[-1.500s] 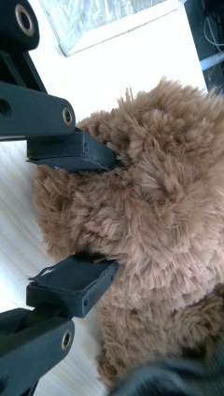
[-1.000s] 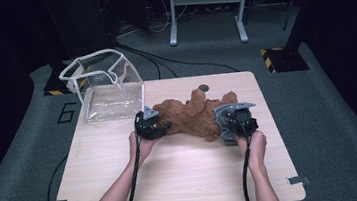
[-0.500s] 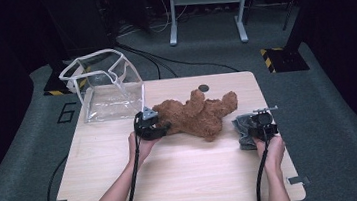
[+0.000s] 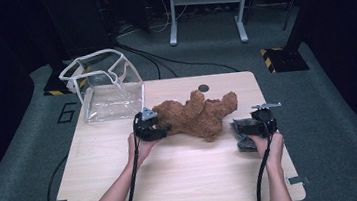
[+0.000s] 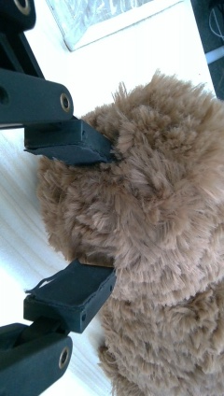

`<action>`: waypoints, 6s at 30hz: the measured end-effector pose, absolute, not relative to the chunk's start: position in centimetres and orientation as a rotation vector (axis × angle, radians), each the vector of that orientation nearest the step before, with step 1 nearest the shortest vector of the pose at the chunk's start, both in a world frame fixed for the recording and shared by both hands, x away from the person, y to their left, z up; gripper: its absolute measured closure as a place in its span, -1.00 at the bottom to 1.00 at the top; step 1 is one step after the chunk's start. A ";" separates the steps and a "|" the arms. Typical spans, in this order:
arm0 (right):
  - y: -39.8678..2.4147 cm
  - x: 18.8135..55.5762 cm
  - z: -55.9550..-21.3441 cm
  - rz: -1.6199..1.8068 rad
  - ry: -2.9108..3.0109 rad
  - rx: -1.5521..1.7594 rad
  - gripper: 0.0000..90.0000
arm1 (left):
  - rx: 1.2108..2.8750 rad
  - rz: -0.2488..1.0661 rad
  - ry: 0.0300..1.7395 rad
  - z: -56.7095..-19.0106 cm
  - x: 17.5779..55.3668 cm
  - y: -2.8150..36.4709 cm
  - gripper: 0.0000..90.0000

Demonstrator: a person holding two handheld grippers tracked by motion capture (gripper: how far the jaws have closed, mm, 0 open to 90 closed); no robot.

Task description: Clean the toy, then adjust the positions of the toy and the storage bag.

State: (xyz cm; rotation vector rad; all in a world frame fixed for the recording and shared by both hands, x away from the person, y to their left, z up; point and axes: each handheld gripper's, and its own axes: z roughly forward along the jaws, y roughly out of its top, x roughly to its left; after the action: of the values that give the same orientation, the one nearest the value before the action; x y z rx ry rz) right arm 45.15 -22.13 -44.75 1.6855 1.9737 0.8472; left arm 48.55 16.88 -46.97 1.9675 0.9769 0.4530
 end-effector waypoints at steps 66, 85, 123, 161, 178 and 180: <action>-18.4 51.8 -42.4 0.997 2.152 1.578 0.63 | 2.041 0.617 0.917 -44.6 49.7 17.6 0.95; -17.9 47.0 -39.0 1.048 1.983 1.400 0.67 | 2.078 0.740 0.890 -42.1 54.2 16.0 0.96; -14.9 45.6 -41.4 1.012 2.093 1.414 0.63 | 2.118 0.488 0.711 -40.0 51.0 9.1 -0.31; -18.0 48.5 -46.4 1.041 2.237 1.664 -0.51 | 1.886 0.396 0.840 -45.7 47.7 16.5 0.62; -16.1 48.9 -48.1 0.989 2.351 1.577 0.74 | 1.856 0.473 0.844 -46.2 47.0 16.8 0.74; -16.0 48.6 -47.8 0.960 2.320 1.528 0.78 | 1.846 0.517 0.830 -45.7 46.9 17.1 0.76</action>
State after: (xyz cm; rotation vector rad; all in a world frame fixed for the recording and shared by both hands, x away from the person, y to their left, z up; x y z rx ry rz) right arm 48.59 -16.02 -47.76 1.5278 2.3204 0.9602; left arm 46.89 17.10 -45.69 1.8462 0.8301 0.5168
